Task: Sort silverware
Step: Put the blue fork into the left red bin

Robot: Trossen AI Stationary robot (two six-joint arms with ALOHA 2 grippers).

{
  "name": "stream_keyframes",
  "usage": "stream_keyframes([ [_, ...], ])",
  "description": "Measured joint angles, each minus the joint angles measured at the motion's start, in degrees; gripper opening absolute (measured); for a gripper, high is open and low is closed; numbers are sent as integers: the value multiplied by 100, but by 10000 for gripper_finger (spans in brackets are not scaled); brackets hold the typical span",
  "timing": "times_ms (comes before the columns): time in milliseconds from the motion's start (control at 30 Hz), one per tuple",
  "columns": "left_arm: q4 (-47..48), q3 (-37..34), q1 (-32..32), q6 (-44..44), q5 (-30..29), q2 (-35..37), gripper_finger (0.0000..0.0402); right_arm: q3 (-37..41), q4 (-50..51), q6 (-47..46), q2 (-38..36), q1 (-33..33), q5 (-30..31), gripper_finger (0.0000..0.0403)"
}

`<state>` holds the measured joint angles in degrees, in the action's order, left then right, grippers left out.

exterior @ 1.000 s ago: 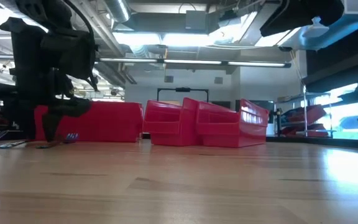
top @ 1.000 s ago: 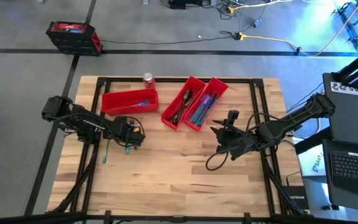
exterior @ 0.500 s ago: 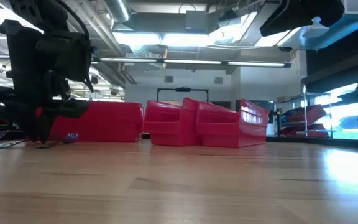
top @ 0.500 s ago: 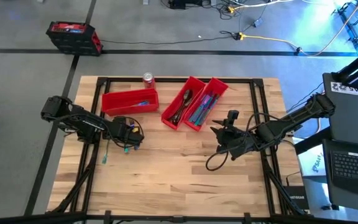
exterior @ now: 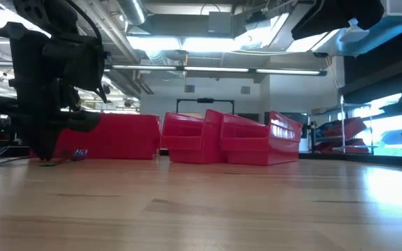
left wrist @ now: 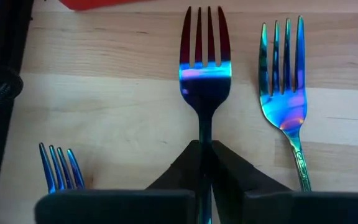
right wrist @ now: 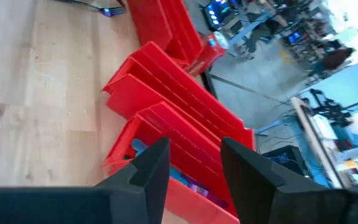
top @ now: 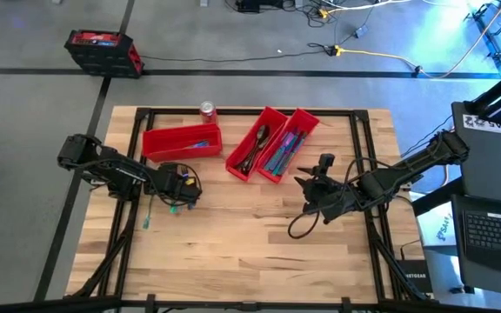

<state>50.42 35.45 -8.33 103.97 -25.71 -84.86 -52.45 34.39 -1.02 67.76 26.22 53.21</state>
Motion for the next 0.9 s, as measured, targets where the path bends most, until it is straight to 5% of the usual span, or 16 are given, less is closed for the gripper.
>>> stream_keyframes([
  [400,1171,1096,-481,17,161,37,2,-2,-206,-194,-362,0,132,129],
  [733,2768,2484,-1005,340,-457,46,2,8,-325,-742,-424,2,-177,129],
  [900,3625,3186,-1248,814,-1174,50,2,803,-1389,-645,-758,1,-686,129],
])
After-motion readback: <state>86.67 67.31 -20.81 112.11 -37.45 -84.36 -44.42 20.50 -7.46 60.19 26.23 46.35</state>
